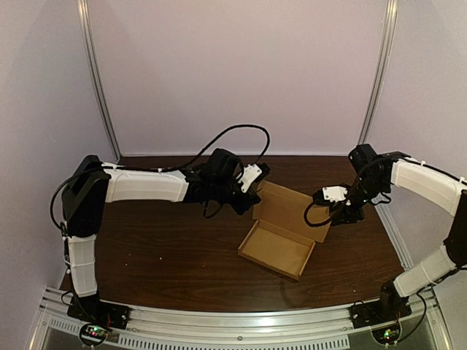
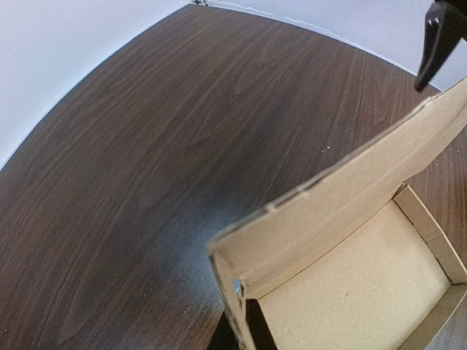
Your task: Fold the paper box
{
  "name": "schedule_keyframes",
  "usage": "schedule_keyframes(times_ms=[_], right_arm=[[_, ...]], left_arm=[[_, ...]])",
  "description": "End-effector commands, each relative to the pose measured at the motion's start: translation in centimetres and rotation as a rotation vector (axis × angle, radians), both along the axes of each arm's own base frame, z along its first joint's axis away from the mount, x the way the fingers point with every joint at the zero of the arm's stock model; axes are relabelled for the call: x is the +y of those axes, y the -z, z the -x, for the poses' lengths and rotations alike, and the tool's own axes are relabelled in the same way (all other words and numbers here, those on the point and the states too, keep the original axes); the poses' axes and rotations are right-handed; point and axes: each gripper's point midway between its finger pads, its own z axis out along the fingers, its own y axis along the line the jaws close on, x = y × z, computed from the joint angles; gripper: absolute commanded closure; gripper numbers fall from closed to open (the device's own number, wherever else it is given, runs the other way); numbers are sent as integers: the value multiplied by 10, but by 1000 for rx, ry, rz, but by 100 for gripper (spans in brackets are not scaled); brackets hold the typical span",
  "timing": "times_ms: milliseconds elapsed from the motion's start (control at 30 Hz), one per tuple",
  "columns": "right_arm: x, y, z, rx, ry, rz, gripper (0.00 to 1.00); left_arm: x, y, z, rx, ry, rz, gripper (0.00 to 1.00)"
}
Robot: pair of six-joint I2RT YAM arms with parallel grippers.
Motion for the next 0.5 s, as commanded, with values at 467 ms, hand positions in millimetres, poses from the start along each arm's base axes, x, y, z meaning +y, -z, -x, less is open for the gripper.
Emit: schedule_keyframes(times_ms=[467], right_arm=[[41, 8, 71, 59, 11, -71, 57]], left_arm=[[-9, 5, 6, 70, -128, 35, 100]])
